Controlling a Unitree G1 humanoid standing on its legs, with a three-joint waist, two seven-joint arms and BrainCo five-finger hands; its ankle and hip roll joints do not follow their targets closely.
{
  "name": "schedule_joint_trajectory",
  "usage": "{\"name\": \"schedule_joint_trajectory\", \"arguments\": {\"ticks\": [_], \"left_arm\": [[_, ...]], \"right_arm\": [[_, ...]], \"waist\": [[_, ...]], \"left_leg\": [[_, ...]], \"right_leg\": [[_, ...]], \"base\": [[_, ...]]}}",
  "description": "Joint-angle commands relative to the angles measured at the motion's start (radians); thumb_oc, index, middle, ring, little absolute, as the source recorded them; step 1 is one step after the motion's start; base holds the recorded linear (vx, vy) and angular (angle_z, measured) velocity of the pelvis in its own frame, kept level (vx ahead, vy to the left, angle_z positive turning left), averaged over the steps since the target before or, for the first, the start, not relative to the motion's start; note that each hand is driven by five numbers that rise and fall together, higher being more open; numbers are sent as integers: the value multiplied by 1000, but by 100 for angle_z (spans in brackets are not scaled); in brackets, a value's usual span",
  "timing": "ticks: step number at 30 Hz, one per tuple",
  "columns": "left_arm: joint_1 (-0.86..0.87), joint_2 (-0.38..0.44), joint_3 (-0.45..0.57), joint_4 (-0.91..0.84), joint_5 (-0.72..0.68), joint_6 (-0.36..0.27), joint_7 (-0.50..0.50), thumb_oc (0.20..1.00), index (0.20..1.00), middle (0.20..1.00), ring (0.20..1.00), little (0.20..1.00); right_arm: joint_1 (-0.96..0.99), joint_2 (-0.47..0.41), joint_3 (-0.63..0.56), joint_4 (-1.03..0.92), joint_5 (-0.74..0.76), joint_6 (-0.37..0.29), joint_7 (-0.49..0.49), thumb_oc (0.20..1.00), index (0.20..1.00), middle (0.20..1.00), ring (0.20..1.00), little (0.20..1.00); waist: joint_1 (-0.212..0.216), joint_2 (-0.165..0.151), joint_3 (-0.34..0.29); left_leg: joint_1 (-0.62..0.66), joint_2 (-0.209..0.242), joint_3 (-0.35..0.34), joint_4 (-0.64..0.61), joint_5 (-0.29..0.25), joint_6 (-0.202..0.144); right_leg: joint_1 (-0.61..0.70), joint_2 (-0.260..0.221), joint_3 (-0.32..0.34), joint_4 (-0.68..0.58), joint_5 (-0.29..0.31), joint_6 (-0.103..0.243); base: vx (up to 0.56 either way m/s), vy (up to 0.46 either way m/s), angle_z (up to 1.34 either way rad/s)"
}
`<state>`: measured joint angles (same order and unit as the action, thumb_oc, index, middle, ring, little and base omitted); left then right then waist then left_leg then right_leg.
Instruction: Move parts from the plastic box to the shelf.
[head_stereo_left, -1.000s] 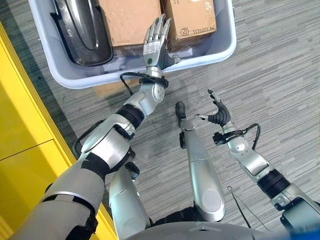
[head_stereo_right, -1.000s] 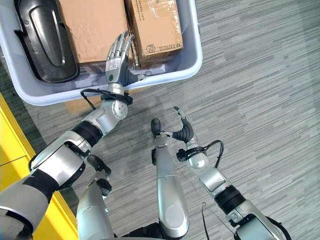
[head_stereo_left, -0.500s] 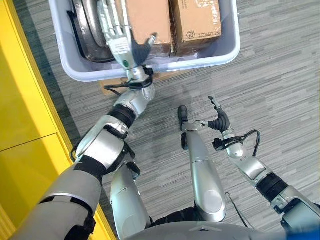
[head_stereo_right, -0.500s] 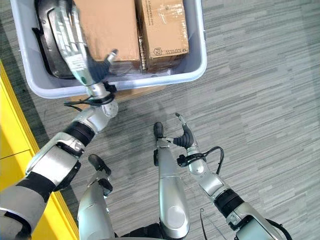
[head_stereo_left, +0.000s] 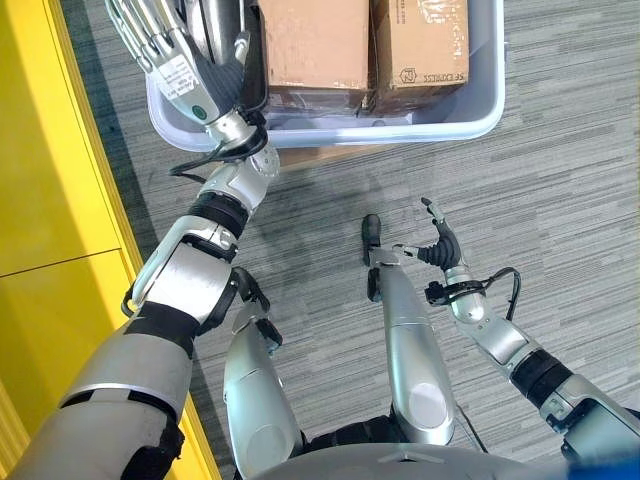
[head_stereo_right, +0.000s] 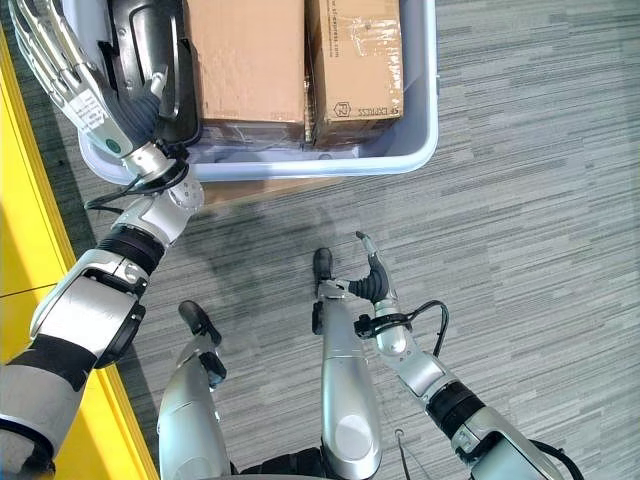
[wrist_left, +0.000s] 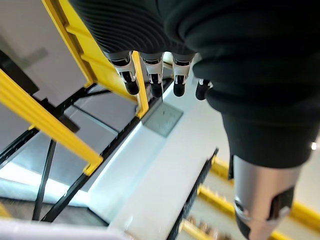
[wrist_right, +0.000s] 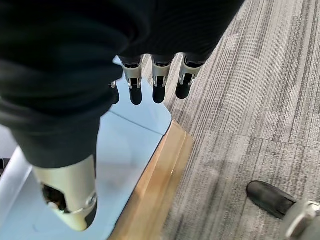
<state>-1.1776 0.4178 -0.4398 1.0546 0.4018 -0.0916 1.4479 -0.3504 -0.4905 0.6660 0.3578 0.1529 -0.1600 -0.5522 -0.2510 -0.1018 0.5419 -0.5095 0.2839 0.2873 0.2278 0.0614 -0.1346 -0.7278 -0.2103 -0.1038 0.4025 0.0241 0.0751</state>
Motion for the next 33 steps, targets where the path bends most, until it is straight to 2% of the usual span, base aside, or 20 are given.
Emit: {"name": "schedule_joint_trajectory", "arguments": {"ticks": [1, 3, 10, 12, 15, 18, 19, 20, 23, 25, 28, 31, 33], "left_arm": [[-35, 44, -40, 1, -82, -4, -133, 1000, 1000, 1000, 1000, 1000], [-40, 44, -60, 40, -147, -4, -183, 1000, 1000, 1000, 1000, 1000], [-89, 55, -98, 91, -190, 24, -239, 1000, 1000, 1000, 1000, 1000], [-97, 53, -108, 106, -234, 34, -322, 1000, 1000, 1000, 1000, 1000], [-99, 45, -119, 124, -280, 45, -369, 1000, 1000, 1000, 1000, 1000], [-101, 34, -102, 145, -463, 20, -443, 1000, 1000, 1000, 1000, 1000], [-101, 32, -98, 146, -478, 20, -454, 1000, 1000, 1000, 1000, 1000], [-97, 20, -74, 154, -626, 17, -556, 1000, 1000, 1000, 1000, 1000], [-75, -3, -35, 172, -802, -13, -622, 1000, 1000, 1000, 1000, 1000], [-65, -14, -3, 188, -833, -44, -647, 1000, 1000, 1000, 1000, 1000], [-65, -15, 11, 193, -871, -66, -754, 1000, 1000, 1000, 1000, 1000], [-58, -21, -15, 169, -887, -27, -807, 1000, 1000, 1000, 1000, 1000], [-56, -23, -22, 164, -920, -26, -824, 1000, 1000, 1000, 1000, 1000]], "right_arm": [[26, 16, -3, -10, -14, -5, -12, 1000, 1000, 1000, 1000, 1000], [26, 10, -5, 27, -7, -13, -31, 1000, 1000, 1000, 1000, 1000], [20, -3, -35, 42, 9, -34, -11, 1000, 1000, 1000, 1000, 1000], [15, -1, -35, 44, 6, -37, -4, 1000, 1000, 1000, 1000, 1000], [8, 4, -33, 46, 9, -30, -10, 1000, 1000, 1000, 1000, 1000], [9, 1, -39, 47, 11, -21, -19, 1000, 1000, 1000, 1000, 1000], [9, 2, -41, 47, 9, -20, -19, 1000, 1000, 1000, 1000, 1000], [6, 5, -49, 48, 1, -12, -19, 1000, 1000, 1000, 1000, 1000], [7, 4, -61, 31, -6, 14, -24, 1000, 1000, 1000, 1000, 1000], [4, 5, -73, 22, 1, 43, -15, 1000, 1000, 1000, 1000, 1000], [6, 1, -84, 8, 5, 63, -6, 1000, 1000, 1000, 1000, 1000], [16, -23, -108, -39, 6, 93, 20, 1000, 1000, 1000, 1000, 1000], [22, -36, -115, -61, 12, 108, 33, 1000, 1000, 1000, 1000, 1000]], "waist": [[-17, -41, -22], [-24, -46, -22], [-41, -66, -22], [-46, -69, -22], [-53, -71, -22], [-62, -70, -22], [-63, -69, -22], [-66, -68, -22], [-69, -68, -22], [-74, -73, -22], [-79, -79, -22], [-88, -83, -22], [-93, -85, -22]], "left_leg": [[-148, 17, -49, 172, -58, -1], [-164, 21, -46, 194, -65, 0], [-217, 30, -50, 254, -90, 3], [-230, 31, -48, 268, -96, 3], [-246, 36, -42, 286, -104, 4], [-270, 42, -37, 315, -115, 7], [-272, 43, -37, 318, -116, 7], [-283, 45, -38, 333, -122, 9], [-298, 49, -39, 351, -132, 12], [-308, 53, -40, 367, -140, 13], [-315, 60, -38, 374, -144, 13], [-324, 63, -31, 375, -142, 15], [-324, 65, -27, 378, -145, 17]], "right_leg": [[53, 39, 22, -16, -55, 15], [39, 44, 26, -7, -55, 12], [-10, 57, 30, 17, -53, 9], [-24, 60, 32, 20, -49, 10], [-43, 61, 35, 32, -50, 8], [-71, 62, 39, 49, -54, 5], [-74, 62, 40, 50, -55, 5], [-87, 63, 42, 60, -57, 4], [-104, 65, 42, 74, -62, 4], [-116, 68, 44, 85, -64, 5], [-122, 71, 46, 85, -62, 5], [-134, 74, 47, 80, -53, 6], [-137, 77, 49, 85, -54, 5]], "base": [[30, 18, -1], [43, 25, 0], [24, 8, -5], [19, 26, -8], [12, 25, -6], [18, 28, -7], [16, 21, -8], [11, 12, -8], [9, 5, -3], [9, -13, -2], [7, -19, -3], [-4, 4, -5], [5, 20, -6]]}}
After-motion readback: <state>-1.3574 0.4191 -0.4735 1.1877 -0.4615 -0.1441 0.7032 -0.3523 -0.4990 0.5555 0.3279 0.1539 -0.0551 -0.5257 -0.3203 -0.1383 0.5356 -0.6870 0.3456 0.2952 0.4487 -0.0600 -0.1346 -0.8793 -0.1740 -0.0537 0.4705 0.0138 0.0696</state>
